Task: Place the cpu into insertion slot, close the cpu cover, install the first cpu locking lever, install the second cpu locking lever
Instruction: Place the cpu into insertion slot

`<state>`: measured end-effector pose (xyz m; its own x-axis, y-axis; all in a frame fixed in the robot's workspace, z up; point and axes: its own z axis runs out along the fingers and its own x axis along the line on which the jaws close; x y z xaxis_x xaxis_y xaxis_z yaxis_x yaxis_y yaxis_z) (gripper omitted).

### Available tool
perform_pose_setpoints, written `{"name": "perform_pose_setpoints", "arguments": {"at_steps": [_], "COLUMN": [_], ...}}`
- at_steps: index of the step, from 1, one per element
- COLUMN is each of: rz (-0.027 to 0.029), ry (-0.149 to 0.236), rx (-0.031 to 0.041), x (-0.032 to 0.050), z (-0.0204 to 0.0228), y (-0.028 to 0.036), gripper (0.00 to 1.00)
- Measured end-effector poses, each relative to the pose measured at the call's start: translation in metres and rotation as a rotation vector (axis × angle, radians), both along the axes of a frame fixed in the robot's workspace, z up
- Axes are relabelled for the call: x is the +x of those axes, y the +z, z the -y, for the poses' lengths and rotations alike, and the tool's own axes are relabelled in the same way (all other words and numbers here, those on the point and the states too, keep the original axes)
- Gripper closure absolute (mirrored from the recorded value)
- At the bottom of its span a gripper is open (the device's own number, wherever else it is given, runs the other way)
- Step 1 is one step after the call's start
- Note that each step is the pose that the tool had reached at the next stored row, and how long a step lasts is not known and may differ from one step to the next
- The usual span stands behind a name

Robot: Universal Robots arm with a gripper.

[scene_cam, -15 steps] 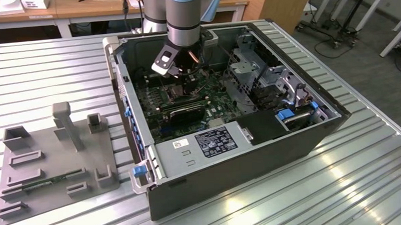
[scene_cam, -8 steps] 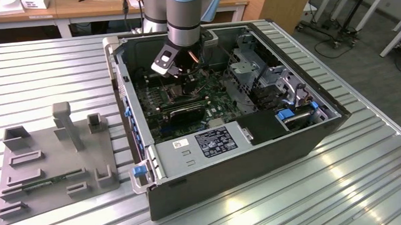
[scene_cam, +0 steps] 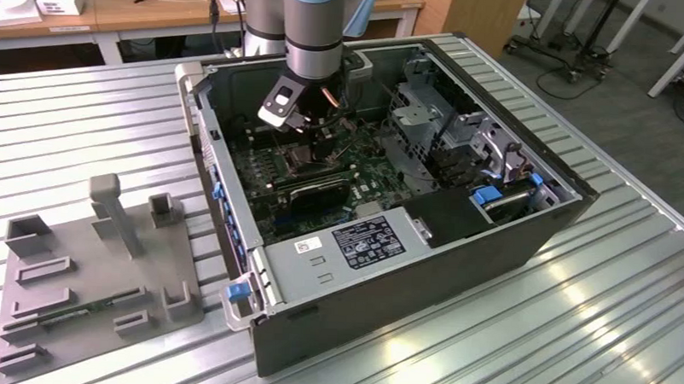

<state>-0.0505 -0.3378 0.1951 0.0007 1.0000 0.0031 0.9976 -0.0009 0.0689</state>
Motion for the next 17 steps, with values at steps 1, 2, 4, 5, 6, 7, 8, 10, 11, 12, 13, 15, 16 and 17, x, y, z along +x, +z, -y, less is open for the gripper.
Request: {"name": "perform_pose_setpoints", "arguments": {"at_steps": [1, 2, 4, 5, 6, 7, 8, 10, 11, 12, 13, 15, 16, 17], "rz": [0.0000, 0.0000, 0.0002, 0.0003, 0.0001, 0.0000, -0.0002, -0.0005, -0.0004, -0.0003, 0.0000, 0.0000, 0.0000, 0.0000], "ry": [0.000, 0.000, 0.000, 0.000, 0.000, 0.000, 0.000, 0.000, 0.000, 0.000, 0.000, 0.000, 0.000, 0.000], "rx": [0.0001, 0.0000, 0.0004, 0.0005, 0.0001, 0.0000, -0.0001, -0.0003, -0.0001, 0.0004, 0.0007, 0.0007, 0.0008, 0.0008], "x": [0.0000, 0.0000, 0.0000, 0.0001, 0.0000, 0.0000, 0.0000, -0.0001, -0.0001, -0.0001, 0.0000, 0.0000, 0.0000, 0.0000], "z": [0.0000, 0.0000, 0.0000, -0.0001, 0.0000, 0.0000, 0.0000, 0.0001, 0.0001, 0.0001, 0.0000, 0.0000, 0.0000, 0.0000], "y": [0.0000, -0.0001, -0.0005, -0.0010, -0.0016, -0.0023, -0.0028, -0.0033, -0.0034, -0.0036, -0.0037, -0.0037, -0.0037, -0.0037], "gripper": [0.46, 0.46, 0.46, 0.46, 0.46, 0.46, 0.46, 0.46, 0.46, 0.46, 0.46, 0.46, 0.46, 0.46]}}
